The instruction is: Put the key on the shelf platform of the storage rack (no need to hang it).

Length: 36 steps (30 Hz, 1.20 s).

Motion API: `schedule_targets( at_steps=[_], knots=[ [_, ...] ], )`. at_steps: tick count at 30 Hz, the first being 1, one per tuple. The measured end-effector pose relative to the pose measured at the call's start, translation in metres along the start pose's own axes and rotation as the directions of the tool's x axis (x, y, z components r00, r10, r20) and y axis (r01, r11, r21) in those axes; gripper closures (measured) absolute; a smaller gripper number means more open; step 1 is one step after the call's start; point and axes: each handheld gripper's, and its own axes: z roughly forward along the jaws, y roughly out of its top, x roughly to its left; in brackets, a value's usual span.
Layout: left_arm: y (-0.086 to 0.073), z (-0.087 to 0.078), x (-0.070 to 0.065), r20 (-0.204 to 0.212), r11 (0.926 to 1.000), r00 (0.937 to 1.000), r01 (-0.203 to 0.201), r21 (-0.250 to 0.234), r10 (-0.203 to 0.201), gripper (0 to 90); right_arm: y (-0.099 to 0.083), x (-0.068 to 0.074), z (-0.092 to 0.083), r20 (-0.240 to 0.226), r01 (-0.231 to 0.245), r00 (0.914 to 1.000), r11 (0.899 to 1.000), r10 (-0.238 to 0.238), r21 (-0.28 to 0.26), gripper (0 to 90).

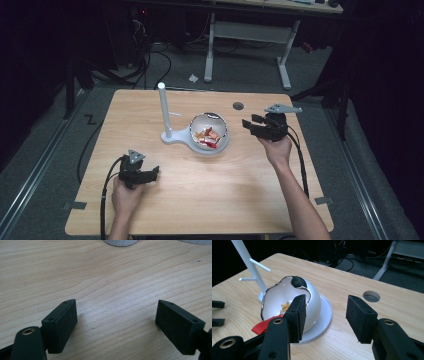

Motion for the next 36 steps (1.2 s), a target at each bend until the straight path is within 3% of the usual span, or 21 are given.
schedule_targets(
  at_steps=[13,23,28,31,36],
  knots=[
    [0.0,0.0,0.0,0.002,1.0,1.0,0.002,-0.001,-0.002,18.3,-0.001,-0.004,-0.023,0.04,0.022,0.999,1.0,-0.021,-0.013,50.7],
    [0.0,0.0,0.0,0.002,1.0,1.0,0.002,-0.001,-0.002,18.4,-0.013,-0.016,-0.037,0.048,-0.021,0.9986,0.999,0.023,-0.027,50.9],
    [0.0,0.0,0.0,0.002,1.0,1.0,0.002,-0.001,-0.002,18.4,-0.015,-0.013,-0.05,0.049,-0.009,0.9988,1.0,0.01,-0.024,50.2],
    [0.0,0.0,0.0,0.002,1.0,1.0,0.002,-0.001,-0.002,18.4,-0.022,-0.011,-0.061,0.035,-0.03,0.9989,0.998,0.032,-0.049,49.8],
    [0.0,0.0,0.0,0.001,1.0,1.0,0.003,-0.001,-0.003,18.4,-0.029,-0.005,-0.079,0.054,-0.02,0.9983,0.997,0.024,-0.073,50.0]
  ],
)
